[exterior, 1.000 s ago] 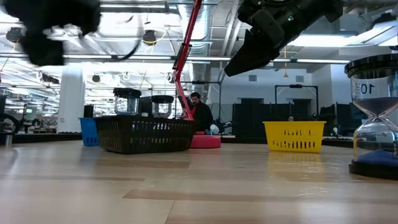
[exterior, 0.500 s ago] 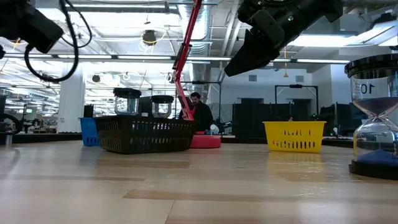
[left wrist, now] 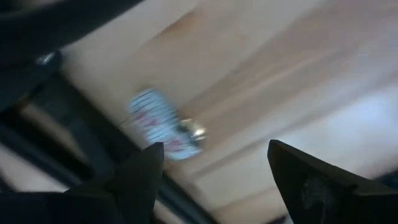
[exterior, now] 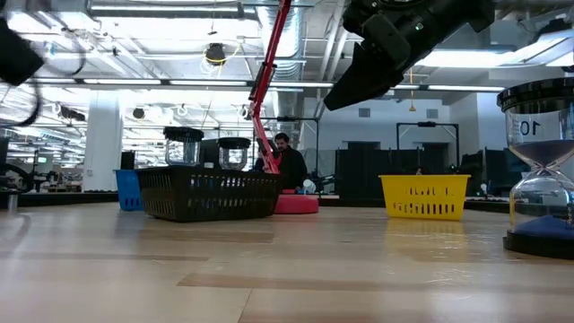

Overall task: Pick & Place Office items
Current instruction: Put the white watch into the yellow bin

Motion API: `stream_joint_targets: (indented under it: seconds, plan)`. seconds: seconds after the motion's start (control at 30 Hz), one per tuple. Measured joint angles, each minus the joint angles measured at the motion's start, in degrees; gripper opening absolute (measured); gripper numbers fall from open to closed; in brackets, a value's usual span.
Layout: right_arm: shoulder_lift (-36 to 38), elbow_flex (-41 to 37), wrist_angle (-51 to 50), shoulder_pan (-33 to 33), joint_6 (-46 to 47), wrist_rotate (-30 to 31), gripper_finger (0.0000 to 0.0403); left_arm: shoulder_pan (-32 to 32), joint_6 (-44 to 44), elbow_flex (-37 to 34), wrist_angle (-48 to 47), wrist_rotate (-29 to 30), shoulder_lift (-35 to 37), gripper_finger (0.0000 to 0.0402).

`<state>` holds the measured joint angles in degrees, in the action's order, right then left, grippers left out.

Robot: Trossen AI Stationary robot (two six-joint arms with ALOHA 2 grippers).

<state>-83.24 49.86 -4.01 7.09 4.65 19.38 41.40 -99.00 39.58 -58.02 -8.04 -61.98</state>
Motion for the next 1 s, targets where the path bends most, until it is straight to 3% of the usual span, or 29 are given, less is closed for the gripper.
stream_joint_targets:
  seconds: [0.23, 0.63, 1.0]
  plan:
    - [0.0, 0.01, 0.02, 0.0, 0.09, 0.0, 0.0159, 3.23, -9.72, -7.41, 0.79, -4.13, 0.0, 0.029]
    - [0.0, 0.01, 0.13, 0.0, -0.09, 0.0, 0.0159, 3.29, -11.02, -12.97, 9.54, -3.52, -0.02, 0.0284]
    - [0.0, -0.01, 0.11, -0.04, -0.09, 0.0, 0.0159, 3.27, -11.02, -14.19, 13.07, -2.79, -0.02, 0.0175]
